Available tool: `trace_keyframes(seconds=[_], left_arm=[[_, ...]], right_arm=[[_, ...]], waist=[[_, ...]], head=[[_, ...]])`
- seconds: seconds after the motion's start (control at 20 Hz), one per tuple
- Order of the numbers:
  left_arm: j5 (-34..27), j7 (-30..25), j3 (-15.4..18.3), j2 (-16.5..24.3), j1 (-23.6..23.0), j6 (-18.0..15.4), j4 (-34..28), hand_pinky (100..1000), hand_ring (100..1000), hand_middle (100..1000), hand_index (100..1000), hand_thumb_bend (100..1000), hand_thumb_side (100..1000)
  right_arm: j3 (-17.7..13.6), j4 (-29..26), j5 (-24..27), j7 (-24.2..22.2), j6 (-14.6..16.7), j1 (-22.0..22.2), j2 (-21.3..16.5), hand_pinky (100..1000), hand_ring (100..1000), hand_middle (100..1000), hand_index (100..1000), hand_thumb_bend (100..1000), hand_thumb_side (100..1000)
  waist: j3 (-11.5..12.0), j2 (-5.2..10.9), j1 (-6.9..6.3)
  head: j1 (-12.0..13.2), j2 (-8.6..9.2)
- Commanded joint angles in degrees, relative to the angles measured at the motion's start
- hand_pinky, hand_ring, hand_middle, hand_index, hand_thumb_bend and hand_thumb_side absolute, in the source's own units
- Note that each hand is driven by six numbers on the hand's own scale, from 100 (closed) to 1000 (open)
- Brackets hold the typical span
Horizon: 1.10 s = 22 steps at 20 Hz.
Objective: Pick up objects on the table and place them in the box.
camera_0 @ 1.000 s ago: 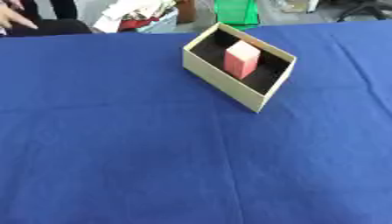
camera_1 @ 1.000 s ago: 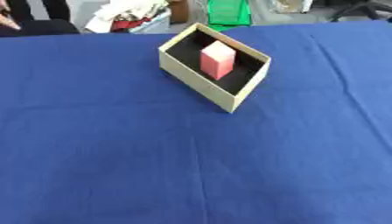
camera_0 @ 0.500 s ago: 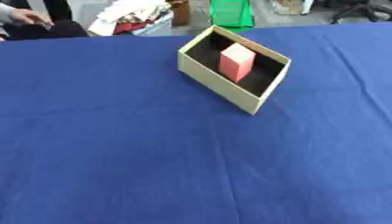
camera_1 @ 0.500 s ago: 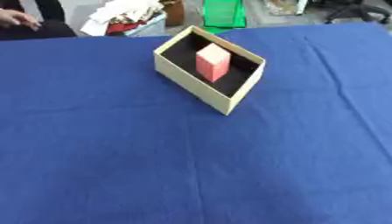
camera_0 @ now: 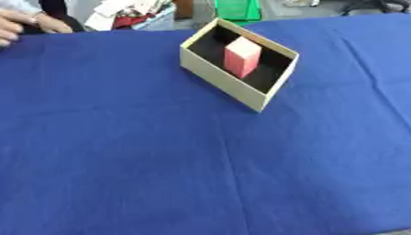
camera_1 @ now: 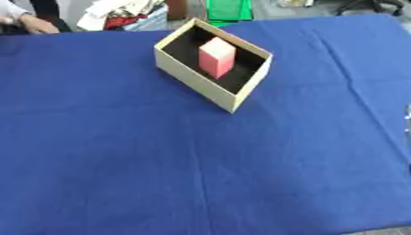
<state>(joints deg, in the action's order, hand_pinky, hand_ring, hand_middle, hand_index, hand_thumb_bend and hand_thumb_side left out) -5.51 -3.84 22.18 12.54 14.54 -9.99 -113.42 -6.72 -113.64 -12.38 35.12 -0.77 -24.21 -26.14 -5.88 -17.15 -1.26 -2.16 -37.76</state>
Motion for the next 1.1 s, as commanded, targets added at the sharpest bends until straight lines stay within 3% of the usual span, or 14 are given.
trace_keyframes(seconds=[0.05,0.5,1.1], left_arm=[[-0.07,-0.26,0.61,0.44,0.1,-0.18,-1.17,776,720,733,914,140,901],[-0.19,-0.86,0.79,0.01,-0.11,-0.37,-1.17,783,720,734,915,138,898],[-0.12,-0.96,1.03,-0.34,-0.42,-0.54,-1.17,786,721,734,915,137,896]], right_arm=[[-0.7,-0.95,-0.43,0.22,0.01,-0.45,-1.87,757,759,803,789,100,856],[-0.68,-0.95,-0.49,0.24,-0.06,-0.38,-1.98,756,759,804,789,100,855],[-0.63,-0.95,-0.51,0.3,-0.01,-0.3,-2.1,755,759,805,789,100,852]], waist=[[0.12,0.74,0.07],[0.51,0.61,-0.02],[1.5,0.8,0.01]], head=[[-0.14,-0.15],[0.09,-0.61],[4.73,0.14]])
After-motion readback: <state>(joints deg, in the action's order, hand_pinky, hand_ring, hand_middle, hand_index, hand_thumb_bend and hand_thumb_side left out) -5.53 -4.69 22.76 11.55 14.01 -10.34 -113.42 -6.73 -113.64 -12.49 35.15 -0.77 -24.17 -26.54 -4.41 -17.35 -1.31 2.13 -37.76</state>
